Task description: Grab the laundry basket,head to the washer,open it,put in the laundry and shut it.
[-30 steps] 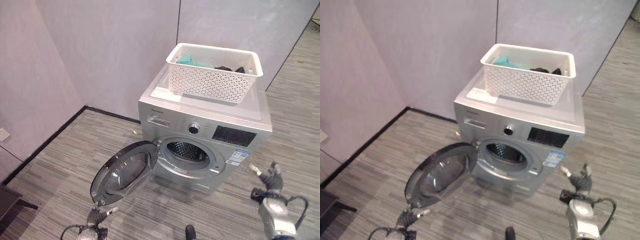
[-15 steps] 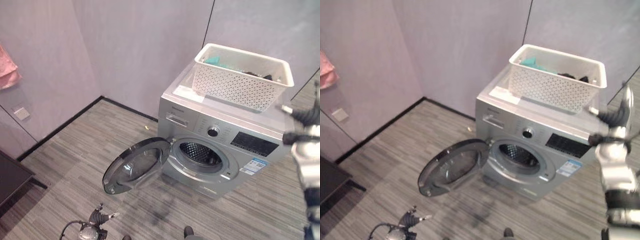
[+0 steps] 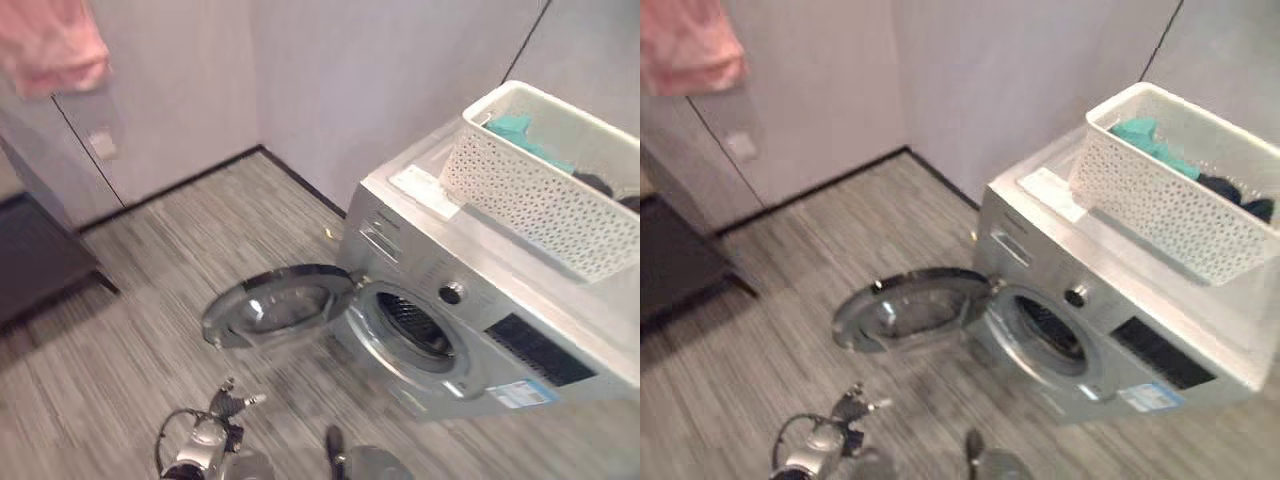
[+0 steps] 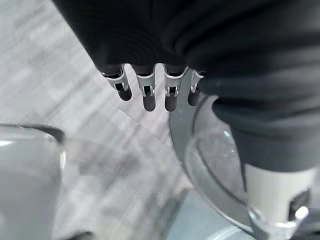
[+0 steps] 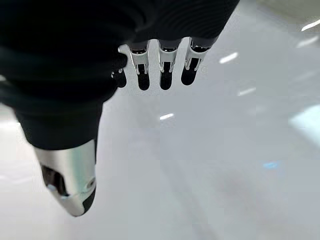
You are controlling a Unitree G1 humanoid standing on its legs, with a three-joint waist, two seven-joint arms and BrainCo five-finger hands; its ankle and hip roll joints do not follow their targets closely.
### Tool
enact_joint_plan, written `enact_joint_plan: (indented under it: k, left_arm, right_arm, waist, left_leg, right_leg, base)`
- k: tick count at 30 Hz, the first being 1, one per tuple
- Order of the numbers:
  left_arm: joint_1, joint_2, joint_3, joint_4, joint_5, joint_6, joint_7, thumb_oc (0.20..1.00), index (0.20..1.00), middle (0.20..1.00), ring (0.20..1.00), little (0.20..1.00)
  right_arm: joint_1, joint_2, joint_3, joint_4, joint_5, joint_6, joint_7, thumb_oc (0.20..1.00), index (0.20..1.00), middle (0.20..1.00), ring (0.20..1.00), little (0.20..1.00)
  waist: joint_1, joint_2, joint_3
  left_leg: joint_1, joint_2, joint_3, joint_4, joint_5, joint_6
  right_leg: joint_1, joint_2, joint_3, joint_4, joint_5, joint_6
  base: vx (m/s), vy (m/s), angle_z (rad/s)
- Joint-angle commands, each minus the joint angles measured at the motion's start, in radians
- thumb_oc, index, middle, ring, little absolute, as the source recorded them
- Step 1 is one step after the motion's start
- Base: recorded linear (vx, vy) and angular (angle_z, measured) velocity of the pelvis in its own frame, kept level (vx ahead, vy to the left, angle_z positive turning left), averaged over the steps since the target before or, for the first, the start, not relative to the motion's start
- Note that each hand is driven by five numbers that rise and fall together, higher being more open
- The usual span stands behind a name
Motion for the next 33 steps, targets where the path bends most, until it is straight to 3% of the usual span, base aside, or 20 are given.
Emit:
enact_joint_plan:
  k: [1,2,3,4,9,19,24,27,33]
  left_arm:
    - [0.055,-0.012,-0.054,-0.099,-0.006,-0.034,-0.027,1.000,1.000,1.000,1.000,1.000]
    - [0.065,-0.017,-0.063,-0.085,0.007,-0.032,-0.049,1.000,1.000,1.000,1.000,1.000]
    - [0.066,-0.012,-0.087,-0.085,0.013,-0.041,-0.050,1.000,1.000,1.000,1.000,1.000]
    - [0.069,-0.016,-0.094,-0.084,0.022,-0.041,-0.055,1.000,1.000,1.000,1.000,1.000]
    - [0.105,-0.016,-0.083,-0.059,0.025,-0.039,-0.091,1.000,1.000,1.000,1.000,1.000]
    - [0.150,-0.038,-0.068,-0.019,0.018,-0.045,-0.109,1.000,1.000,1.000,1.000,1.000]
    - [0.149,-0.034,-0.098,-0.028,0.017,-0.050,-0.117,1.000,1.000,1.000,1.000,1.000]
    - [0.144,-0.033,-0.105,-0.024,0.015,-0.051,-0.115,1.000,1.000,1.000,1.000,1.000]
    - [0.145,-0.024,-0.116,-0.031,-0.001,-0.050,-0.119,1.000,1.000,1.000,1.000,1.000]
  right_arm:
    - [0.193,-0.029,-0.096,-0.097,0.005,-0.032,0.078,1.000,1.000,1.000,1.000,1.000]
    - [0.283,-0.040,-0.167,-0.101,0.005,-0.007,0.118,1.000,1.000,1.000,1.000,1.000]
    - [0.275,-0.037,-0.159,-0.095,-0.001,-0.012,0.136,1.000,1.000,1.000,1.000,1.000]
    - [0.259,-0.035,-0.129,-0.081,0.005,-0.023,0.160,1.000,1.000,1.000,1.000,1.000]
    - [0.165,-0.110,0.044,-0.018,-0.032,0.012,0.277,1.000,1.000,1.000,1.000,1.000]
    - [0.141,-0.087,0.092,0.055,-0.050,-0.003,0.316,1.000,1.000,1.000,1.000,1.000]
    - [-0.050,-0.075,0.289,0.168,-0.163,0.007,0.329,1.000,1.000,1.000,1.000,1.000]
    - [-0.257,-0.016,0.477,0.300,-0.255,0.020,0.320,1.000,1.000,1.000,1.000,1.000]
    - [-0.408,0.076,0.623,0.460,-0.331,0.031,0.333,1.000,1.000,1.000,1.000,1.000]
  waist:
    - [0.006,0.011,-0.069]
    - [0.000,0.021,-0.081]
    - [0.018,0.018,-0.083]
    - [0.018,0.019,-0.089]
    - [0.017,0.033,-0.126]
    - [0.012,0.056,-0.156]
    - [0.025,0.059,-0.159]
    - [0.033,0.068,-0.158]
    - [0.051,0.077,-0.147]
  left_leg:
    - [0.212,0.035,0.216,-0.462,-0.087,0.019]
    - [0.226,0.042,0.235,-0.500,-0.099,0.005]
    - [0.225,0.018,0.200,-0.492,-0.104,-0.001]
    - [0.229,0.000,0.183,-0.503,-0.108,-0.003]
    - [0.288,-0.006,0.238,-0.583,-0.108,-0.004]
    - [0.362,-0.015,0.285,-0.662,-0.108,-0.003]
    - [0.350,-0.025,0.279,-0.662,-0.106,-0.004]
    - [0.336,-0.028,0.270,-0.662,-0.103,-0.007]
    - [0.314,-0.028,0.250,-0.662,-0.094,-0.011]
  right_leg:
    - [0.024,-0.177,0.085,-0.116,0.033,0.192]
    - [0.017,-0.184,0.093,-0.089,0.025,0.206]
    - [0.015,-0.194,0.093,-0.085,0.027,0.209]
    - [0.020,-0.205,0.094,-0.090,0.036,0.212]
    - [0.044,-0.241,0.100,-0.163,0.068,0.234]
    - [0.058,-0.257,0.098,-0.216,0.083,0.253]
    - [0.066,-0.267,0.072,-0.235,0.090,0.258]
    - [0.065,-0.272,0.058,-0.242,0.093,0.259]
    - [0.062,-0.272,0.045,-0.246,0.090,0.256]
  base:
    - [0.22,0.103,1.59]
    - [0.15,0.155,1.05]
    - [0.14,0.140,0.16]
    - [0.10,0.133,-0.28]
    - [0.11,0.108,-0.41]
    - [0.04,0.045,-0.20]
    - [0.00,0.012,0.09]
    - [0.00,0.000,0.00]
    - [0.00,-0.008,0.06]
